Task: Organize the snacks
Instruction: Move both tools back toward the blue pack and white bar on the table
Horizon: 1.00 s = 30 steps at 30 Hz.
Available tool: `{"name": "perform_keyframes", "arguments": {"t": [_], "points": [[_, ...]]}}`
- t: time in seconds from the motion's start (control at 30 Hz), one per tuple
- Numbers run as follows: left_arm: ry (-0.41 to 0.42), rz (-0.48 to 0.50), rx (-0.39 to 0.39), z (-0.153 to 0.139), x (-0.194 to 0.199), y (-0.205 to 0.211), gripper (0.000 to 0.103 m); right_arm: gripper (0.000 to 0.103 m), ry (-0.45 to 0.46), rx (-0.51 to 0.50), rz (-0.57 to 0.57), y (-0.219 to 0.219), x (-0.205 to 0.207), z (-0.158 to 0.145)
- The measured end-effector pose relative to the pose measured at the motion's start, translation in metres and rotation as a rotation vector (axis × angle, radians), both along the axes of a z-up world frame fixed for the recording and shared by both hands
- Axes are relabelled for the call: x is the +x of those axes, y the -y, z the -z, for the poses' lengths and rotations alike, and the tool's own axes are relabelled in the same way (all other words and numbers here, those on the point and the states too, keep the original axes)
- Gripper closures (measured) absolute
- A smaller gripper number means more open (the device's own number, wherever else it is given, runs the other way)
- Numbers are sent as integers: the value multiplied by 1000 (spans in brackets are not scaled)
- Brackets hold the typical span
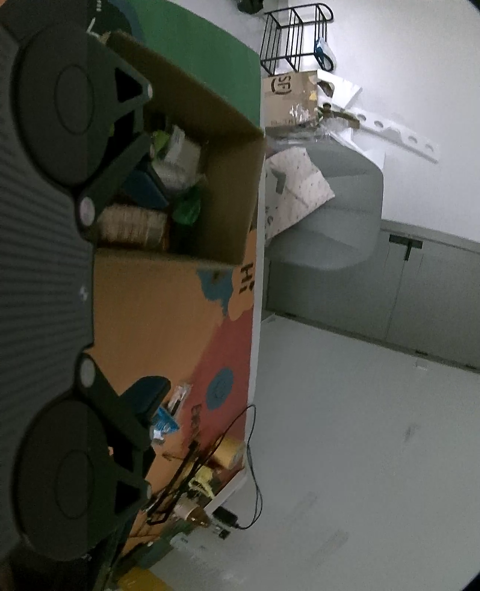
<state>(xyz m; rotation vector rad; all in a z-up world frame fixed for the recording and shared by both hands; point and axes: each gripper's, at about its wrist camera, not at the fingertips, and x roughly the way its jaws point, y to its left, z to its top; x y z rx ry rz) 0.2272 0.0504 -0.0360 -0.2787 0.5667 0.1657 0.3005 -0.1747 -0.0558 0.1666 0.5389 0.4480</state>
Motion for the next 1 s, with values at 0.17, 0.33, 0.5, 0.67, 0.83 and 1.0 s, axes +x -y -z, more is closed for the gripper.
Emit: {"name": "perform_keyframes", "arguments": {"t": [0.17,0.33,0.5,0.67,0.83,1.0], "points": [[-3,29,7,2,9,14,6,0,6,-9,26,14,5,3],[-5,56,10,4,19,29,6,0,10,-5,41,29,9,8],[-15,78,4,10,31,41,6,0,-3,-6,73,44,16,14],[-26,100,7,15,43,52,6,0,-13,-6,94,56,22,20],[-43,125,6,23,57,63,6,0,-30,5,114,70,31,30],[-52,137,11,32,70,72,6,0,-62,20,111,83,41,41]]}}
